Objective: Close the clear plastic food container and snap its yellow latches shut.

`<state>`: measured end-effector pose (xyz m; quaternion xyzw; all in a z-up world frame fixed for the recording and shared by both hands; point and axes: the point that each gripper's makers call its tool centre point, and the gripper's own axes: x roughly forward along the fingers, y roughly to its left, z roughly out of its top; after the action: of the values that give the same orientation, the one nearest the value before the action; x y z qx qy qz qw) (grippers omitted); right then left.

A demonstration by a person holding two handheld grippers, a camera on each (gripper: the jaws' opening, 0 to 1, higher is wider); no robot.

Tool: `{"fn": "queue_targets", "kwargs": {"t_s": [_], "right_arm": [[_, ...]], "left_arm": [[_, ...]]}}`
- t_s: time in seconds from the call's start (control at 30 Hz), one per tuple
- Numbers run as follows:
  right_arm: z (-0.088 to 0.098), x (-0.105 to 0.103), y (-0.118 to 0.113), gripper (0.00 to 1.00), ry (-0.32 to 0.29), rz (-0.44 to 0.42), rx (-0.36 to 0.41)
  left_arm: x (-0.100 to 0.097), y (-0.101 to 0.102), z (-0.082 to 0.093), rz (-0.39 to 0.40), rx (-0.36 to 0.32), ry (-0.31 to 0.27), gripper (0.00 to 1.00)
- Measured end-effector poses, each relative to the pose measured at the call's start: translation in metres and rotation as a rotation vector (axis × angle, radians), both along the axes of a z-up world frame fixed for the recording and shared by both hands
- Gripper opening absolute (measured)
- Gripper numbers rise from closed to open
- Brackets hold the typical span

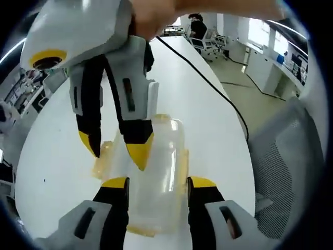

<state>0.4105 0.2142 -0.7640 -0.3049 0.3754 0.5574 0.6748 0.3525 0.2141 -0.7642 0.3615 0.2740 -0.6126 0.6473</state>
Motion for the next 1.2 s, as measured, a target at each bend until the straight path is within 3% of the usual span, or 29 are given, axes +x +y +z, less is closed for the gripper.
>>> {"fn": "queue_targets", "kwargs": {"t_s": [0.2, 0.47, 1.1, 1.13, 1.17, 1.2], "right_arm": [[-0.002, 0.001, 0.001, 0.44, 0.046, -0.012, 0.029], [-0.005, -0.002, 0.004, 0.4, 0.099, 0.0, 0.049], [-0.009, -0.003, 0.007, 0.38, 0.202, 0.039, -0.017], [-0.01, -0.003, 0.009, 0.38, 0.199, 0.047, -0.027], [-0.011, -0.003, 0.01, 0.38, 0.201, 0.046, -0.039], [-0.012, -0.003, 0.01, 0.37, 0.202, 0.048, -0.051]], "left_arm": [[-0.001, 0.0, -0.003, -0.019, 0.02, -0.07, 0.45], [-0.002, 0.0, -0.006, -0.015, 0.044, -0.12, 0.46], [0.001, -0.003, -0.009, 0.022, 0.085, -0.176, 0.43], [-0.011, -0.009, -0.012, -0.001, 0.054, -0.103, 0.42], [0.005, 0.0, -0.005, 0.039, 0.082, -0.16, 0.41], [0.004, -0.002, -0.008, 0.031, 0.077, -0.151, 0.41]]}}
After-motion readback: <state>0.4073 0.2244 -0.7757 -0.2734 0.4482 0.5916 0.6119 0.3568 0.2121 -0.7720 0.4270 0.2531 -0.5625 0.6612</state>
